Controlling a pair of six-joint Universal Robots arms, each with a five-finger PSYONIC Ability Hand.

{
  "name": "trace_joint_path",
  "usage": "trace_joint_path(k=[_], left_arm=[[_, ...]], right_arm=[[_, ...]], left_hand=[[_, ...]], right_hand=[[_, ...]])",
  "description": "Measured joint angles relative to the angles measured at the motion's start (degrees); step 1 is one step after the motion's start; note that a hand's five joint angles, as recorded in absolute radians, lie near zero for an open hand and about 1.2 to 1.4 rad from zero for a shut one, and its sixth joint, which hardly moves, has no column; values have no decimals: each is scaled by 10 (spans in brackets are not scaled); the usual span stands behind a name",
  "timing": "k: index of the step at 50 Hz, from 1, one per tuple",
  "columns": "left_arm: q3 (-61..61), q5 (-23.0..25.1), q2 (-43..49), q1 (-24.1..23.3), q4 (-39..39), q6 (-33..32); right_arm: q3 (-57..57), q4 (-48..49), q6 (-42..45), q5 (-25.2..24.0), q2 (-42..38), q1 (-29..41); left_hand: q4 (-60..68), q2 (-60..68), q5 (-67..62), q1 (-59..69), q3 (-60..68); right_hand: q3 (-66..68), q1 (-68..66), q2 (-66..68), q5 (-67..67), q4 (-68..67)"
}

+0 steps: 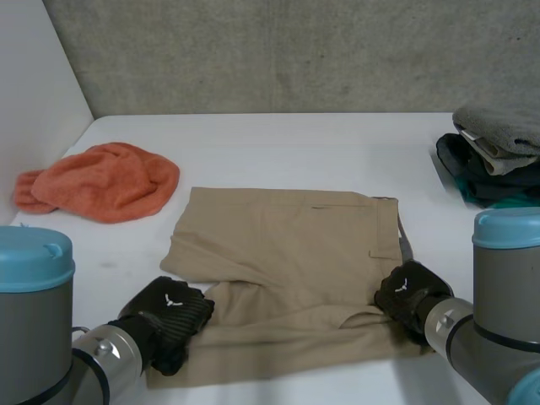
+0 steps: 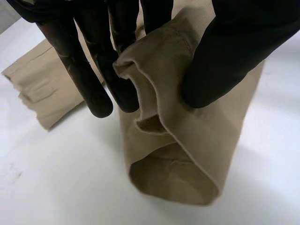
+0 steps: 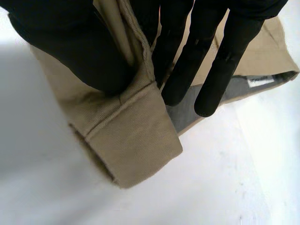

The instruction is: Fold the laundry.

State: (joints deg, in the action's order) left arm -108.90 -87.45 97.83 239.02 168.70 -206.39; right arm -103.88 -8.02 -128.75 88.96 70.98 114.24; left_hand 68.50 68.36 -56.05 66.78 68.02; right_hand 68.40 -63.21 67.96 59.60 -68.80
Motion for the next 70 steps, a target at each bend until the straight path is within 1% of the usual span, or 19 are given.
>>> trace_joint_path(k=[5, 11, 16, 19, 25, 27, 28, 31, 38, 40, 42, 44, 45, 46, 48, 55, 63, 65, 70], left_arm=[[-8, -14, -35, -31, -31, -18], [-31, 36, -101, -94, -140, -100], [-17, 66, -115, -84, -152, -150], [5, 62, -100, -60, -111, -159], [92, -4, -4, -8, 67, -162], [103, -14, 9, -5, 86, -162], [146, -41, 56, 0, 149, -160], [207, -63, 120, 3, 215, -158], [382, -76, 292, 4, 290, -155], [437, -76, 340, 2, 294, -155], [486, -74, 381, -1, 295, -155], [516, -73, 407, -4, 294, -154], [520, -73, 410, -5, 294, -154], [535, -72, 422, -9, 293, -154], [548, -71, 431, -17, 293, -152], [515, -75, 371, -43, 290, -131], [403, -73, 255, -43, 286, -71], [359, -71, 221, -42, 285, -49], [290, -64, 179, -42, 288, -21]], right_arm=[[-31, -70, 31, 5, 41, -4], [-59, -145, 88, -2, 93, -8], [-46, -131, 104, -9, 105, -9], [-25, -101, 93, -9, 95, -7], [59, -15, 28, 2, 36, -2], [70, -5, 21, 4, 29, -2], [109, 29, 0, 11, -1, 0], [152, 69, -13, 20, -36, 0], [276, 183, -11, 43, -150, 1], [316, 224, -4, 47, -195, 1], [345, 255, 1, 50, -229, 1], [365, 280, 5, 51, -256, 1], [370, 285, 6, 51, -262, 1], [379, 299, 6, 52, -275, 2], [387, 313, 2, 52, -287, 2], [335, 298, -59, 53, -205, -6], [240, 114, -159, 27, -78, -42], [207, 48, -201, 8, -57, -62], [141, 11, -257, -49, -46, -99]], left_hand=[[1, 0, 0, 0, 0], [1, 0, 0, 0, 0], [1, 1, 0, 0, 1], [1, 1, 0, 0, 1], [2, 1, 0, 0, 3], [2, 2, 0, 0, 3], [3, 2, 0, 0, 3], [3, 2, 0, 0, 3], [3, 2, 0, 0, 3], [3, 2, 0, 0, 3], [3, 1, -1, -1, 3], [3, 1, -1, -1, 3], [3, 1, -1, -1, 3], [-318, -329, 302, -355, -311], [-533, -527, 508, -544, -523], [-568, -563, 532, -552, -559], [-568, -563, 532, -552, -559], [-568, -563, 532, -552, -559], [-568, -563, 532, -552, -559]], right_hand=[[0, 0, 0, 0, 0], [0, 0, 0, 0, 0], [0, 0, 0, 0, 0], [0, 0, 0, 0, 0], [0, 0, 0, 0, 0], [0, 0, 0, 0, 0], [0, 0, 0, 0, 0], [0, 1, 0, 0, 0], [0, 0, 0, 0, 0], [-116, 88, -116, -120, 117], [-322, 298, -329, -320, 312], [-449, 424, -459, -465, 452], [-449, 424, -459, -465, 452], [-540, 498, -541, -551, 544], [-564, 504, -557, -571, 566], [-564, 504, -557, -571, 567], [-564, 504, -557, -571, 567], [-563, 503, -556, -570, 566], [-509, 461, -505, -517, 514]])
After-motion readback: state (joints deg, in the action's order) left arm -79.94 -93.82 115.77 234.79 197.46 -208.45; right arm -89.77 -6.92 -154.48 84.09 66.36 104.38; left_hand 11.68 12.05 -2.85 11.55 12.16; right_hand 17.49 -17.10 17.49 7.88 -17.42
